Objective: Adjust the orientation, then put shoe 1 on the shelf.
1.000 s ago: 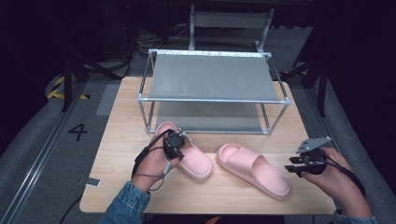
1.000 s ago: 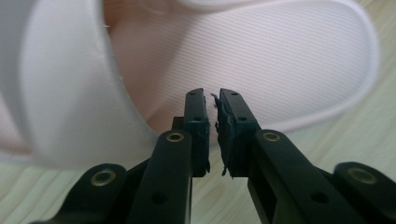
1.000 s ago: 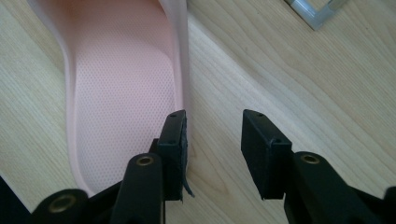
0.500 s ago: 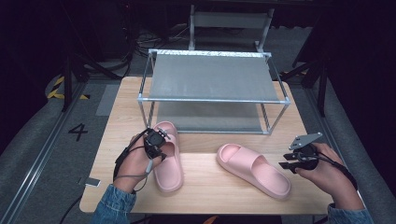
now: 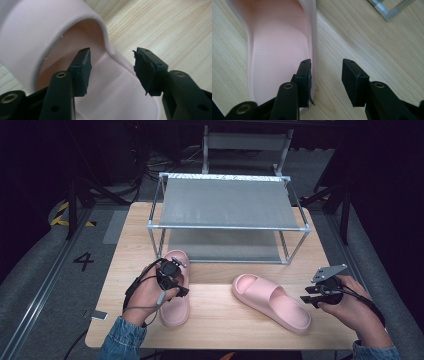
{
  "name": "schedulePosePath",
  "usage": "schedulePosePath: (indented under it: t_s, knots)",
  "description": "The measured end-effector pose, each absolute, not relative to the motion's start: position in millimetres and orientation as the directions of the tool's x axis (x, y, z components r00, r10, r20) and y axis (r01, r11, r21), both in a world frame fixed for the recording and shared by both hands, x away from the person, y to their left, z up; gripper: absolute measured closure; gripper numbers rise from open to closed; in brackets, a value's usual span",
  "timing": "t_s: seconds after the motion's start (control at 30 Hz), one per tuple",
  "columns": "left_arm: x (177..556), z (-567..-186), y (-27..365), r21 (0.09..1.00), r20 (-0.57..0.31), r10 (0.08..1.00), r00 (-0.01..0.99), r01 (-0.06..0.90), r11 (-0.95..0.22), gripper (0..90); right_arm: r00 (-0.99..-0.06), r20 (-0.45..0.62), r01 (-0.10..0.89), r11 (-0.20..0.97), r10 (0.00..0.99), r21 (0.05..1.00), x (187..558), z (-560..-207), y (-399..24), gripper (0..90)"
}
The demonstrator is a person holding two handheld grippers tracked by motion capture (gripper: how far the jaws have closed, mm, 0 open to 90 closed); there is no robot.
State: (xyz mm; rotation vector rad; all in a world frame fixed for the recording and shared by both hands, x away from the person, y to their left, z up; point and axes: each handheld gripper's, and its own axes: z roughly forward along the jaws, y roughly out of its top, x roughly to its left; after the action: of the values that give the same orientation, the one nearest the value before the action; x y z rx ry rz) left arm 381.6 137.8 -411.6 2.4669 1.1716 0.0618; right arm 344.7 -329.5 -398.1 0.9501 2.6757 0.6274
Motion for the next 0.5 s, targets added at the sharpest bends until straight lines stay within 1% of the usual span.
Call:
schedulePosePath:
  t_s: [0.07,0.17,0.33,0.5]
  knots:
    - [382.9,-415.0,135.5,0.385,-0.113,0.764,0.635,0.737,-0.556,42.7,-0.763,-0.074,0.542,0.699,0.642,0.467,344.8,-398.6,-329.1,60.7]
    - [384.0,-418.2,132.2,0.389,-0.095,0.782,0.616,0.746,-0.540,42.7,-0.763,-0.073,0.543,0.699,0.642,0.466,344.9,-399.8,-329.0,60.3]
    - [384.4,-419.4,127.8,0.386,-0.061,0.814,0.577,0.766,-0.514,45.9,-0.760,-0.075,0.546,0.698,0.645,0.464,344.5,-399.6,-329.3,60.0]
    - [383.8,-419.2,133.4,0.395,-0.087,0.842,0.532,0.795,-0.461,48.1,-0.761,-0.068,0.548,0.695,0.645,0.466,344.6,-400.1,-328.3,59.6]
